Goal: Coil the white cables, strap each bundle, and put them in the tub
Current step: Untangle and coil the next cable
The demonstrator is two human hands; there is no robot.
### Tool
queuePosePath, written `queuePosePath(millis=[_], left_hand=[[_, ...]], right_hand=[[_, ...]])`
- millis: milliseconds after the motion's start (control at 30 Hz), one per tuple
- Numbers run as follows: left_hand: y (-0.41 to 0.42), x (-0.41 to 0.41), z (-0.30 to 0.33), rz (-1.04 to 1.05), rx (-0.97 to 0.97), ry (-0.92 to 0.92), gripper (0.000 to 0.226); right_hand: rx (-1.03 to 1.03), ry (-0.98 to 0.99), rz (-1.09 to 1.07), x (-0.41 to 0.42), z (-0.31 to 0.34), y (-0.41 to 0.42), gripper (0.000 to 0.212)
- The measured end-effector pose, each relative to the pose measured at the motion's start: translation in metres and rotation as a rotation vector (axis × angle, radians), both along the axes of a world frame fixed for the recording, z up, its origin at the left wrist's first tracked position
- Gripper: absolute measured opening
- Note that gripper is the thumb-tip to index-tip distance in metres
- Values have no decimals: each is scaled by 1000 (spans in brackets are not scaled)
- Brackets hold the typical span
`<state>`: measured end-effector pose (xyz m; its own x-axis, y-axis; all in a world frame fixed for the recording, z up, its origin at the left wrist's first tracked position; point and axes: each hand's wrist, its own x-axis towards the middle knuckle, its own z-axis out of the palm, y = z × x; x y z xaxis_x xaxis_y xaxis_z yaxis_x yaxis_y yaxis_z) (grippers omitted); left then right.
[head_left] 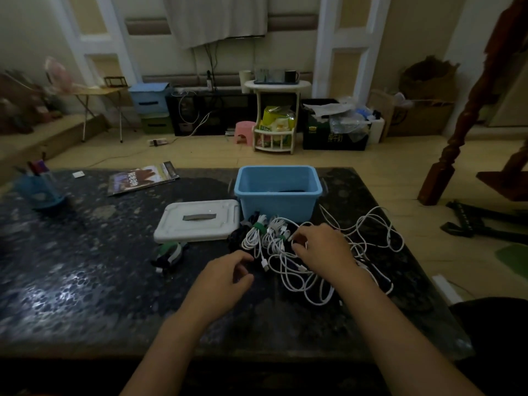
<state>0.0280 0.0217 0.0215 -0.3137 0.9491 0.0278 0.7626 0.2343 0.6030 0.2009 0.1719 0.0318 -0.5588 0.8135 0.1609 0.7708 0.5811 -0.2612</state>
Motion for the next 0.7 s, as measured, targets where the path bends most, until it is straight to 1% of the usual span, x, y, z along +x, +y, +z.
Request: queuePosePath(millis=[67, 133, 200, 233, 267, 300, 333, 400, 433, 467, 533, 600, 700], left_hand=[[5, 2, 3, -19, 7, -9, 32], [11, 1, 4, -48, -9, 4, 31], [15, -3, 5, -59, -10, 12, 31], [17, -7, 5, -54, -7, 11, 30], [19, -10, 5, -47, -3, 7, 30], [20, -13, 5, -41, -2, 3, 29], [22, -15, 6, -38, -6, 2, 29], [24, -16, 7, -39, -16, 1, 29], [25, -17, 8, -43, -17, 3, 29], [26, -16, 9, -48, -16, 4, 29], [29, -14, 10, -56, 0, -4, 29], [32, -12, 12, -55, 38, -34, 32], [38, -6, 15, -34, 108, -121, 45]], right_hand=[[-20, 1, -23, -8, -6, 2, 28], [25, 104, -93, -12, -8, 9, 31], [26, 184, -212, -11, -6, 21, 47], [-29, 163, -257, -8, -4, 28, 58], [-102, 92, -273, -5, -2, 34, 66], [-179, -5, -263, -2, -2, 39, 68], [-254, -111, -226, 1, -2, 41, 63], [-358, -292, -113, 7, -5, 41, 44], [-382, -334, -58, 10, -6, 40, 34], [-402, -325, -18, 13, -8, 39, 27], [-433, -156, -9, 20, -6, 40, 21], [-413, 73, -50, 28, 2, 37, 26], [-342, 373, -6, 39, 18, 27, 32]])
